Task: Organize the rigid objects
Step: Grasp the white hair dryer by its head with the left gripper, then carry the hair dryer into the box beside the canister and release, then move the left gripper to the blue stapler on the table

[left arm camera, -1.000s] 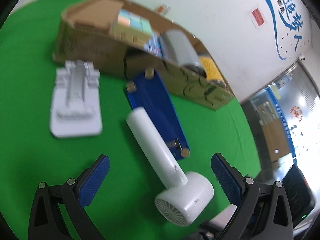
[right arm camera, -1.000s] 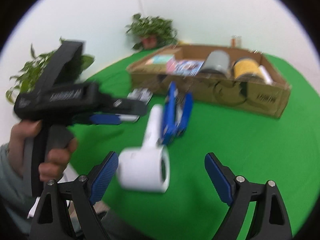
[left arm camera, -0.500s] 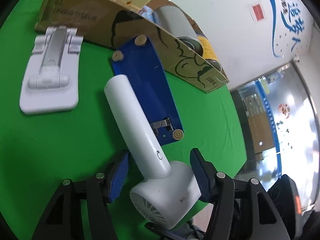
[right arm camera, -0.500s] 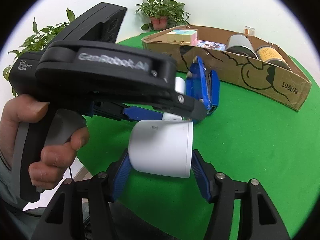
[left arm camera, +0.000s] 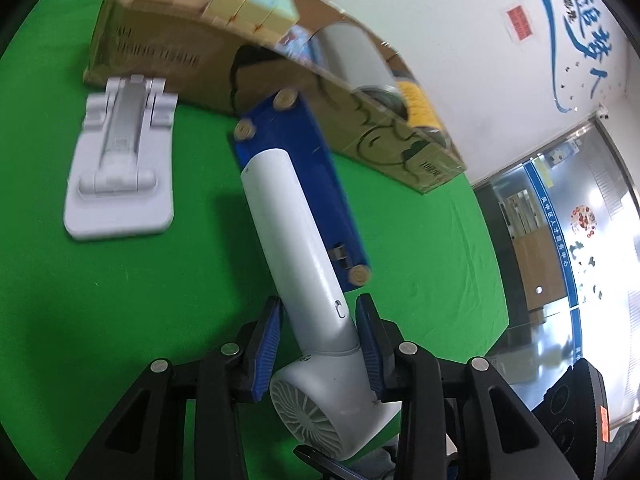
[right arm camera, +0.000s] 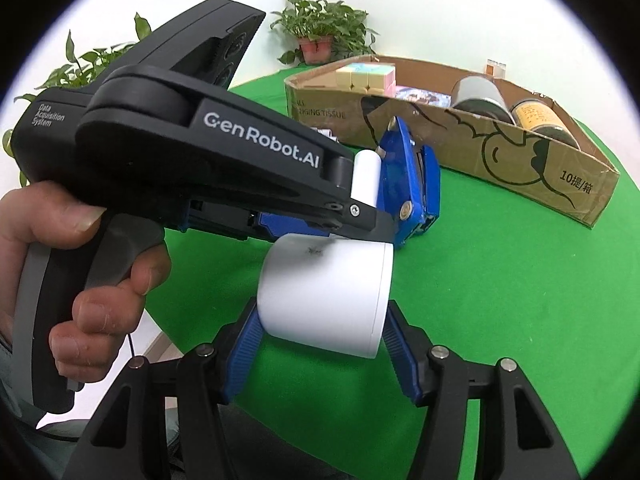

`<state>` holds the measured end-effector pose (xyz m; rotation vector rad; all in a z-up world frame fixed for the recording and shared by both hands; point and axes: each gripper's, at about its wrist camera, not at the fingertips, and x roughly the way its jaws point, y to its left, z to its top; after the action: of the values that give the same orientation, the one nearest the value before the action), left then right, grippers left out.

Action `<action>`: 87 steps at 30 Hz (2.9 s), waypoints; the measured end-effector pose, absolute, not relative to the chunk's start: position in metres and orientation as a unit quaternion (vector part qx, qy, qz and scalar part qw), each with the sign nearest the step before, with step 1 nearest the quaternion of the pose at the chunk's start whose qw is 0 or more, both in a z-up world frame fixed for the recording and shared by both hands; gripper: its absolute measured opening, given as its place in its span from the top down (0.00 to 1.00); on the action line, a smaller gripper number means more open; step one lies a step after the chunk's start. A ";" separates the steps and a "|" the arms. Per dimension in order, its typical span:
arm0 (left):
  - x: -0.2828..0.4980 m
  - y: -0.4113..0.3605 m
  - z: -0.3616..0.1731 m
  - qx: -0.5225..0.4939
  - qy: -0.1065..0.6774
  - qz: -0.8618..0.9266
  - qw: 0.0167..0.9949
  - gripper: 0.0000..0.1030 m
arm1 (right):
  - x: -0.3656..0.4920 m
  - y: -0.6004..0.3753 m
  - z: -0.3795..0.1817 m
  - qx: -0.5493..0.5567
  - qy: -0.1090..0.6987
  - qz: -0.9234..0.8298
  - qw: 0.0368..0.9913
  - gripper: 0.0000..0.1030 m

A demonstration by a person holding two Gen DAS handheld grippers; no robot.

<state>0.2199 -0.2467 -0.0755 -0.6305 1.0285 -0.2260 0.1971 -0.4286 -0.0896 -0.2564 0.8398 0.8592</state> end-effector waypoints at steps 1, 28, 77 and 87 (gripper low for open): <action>0.218 -0.247 -0.069 -0.291 0.477 -0.106 0.822 0.67 | 0.195 -0.430 -0.085 -0.118 0.385 0.404 0.822 0.43; 0.382 -0.223 0.066 -0.171 0.409 -0.154 0.883 0.69 | 0.334 -0.392 0.004 -0.066 0.310 0.364 0.876 0.43; 0.387 -0.212 0.046 -0.050 0.370 -0.028 0.927 0.01 | 0.331 -0.408 -0.043 -0.091 0.363 0.330 0.866 0.07; 0.277 -0.206 0.021 -0.105 0.353 0.043 0.929 0.01 | 0.311 -0.431 -0.089 -0.058 0.438 0.350 0.826 0.07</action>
<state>0.2771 -0.2057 0.0208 -0.2160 0.7235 0.0883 0.3112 -0.4313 -0.0887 -0.1233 0.9297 0.7431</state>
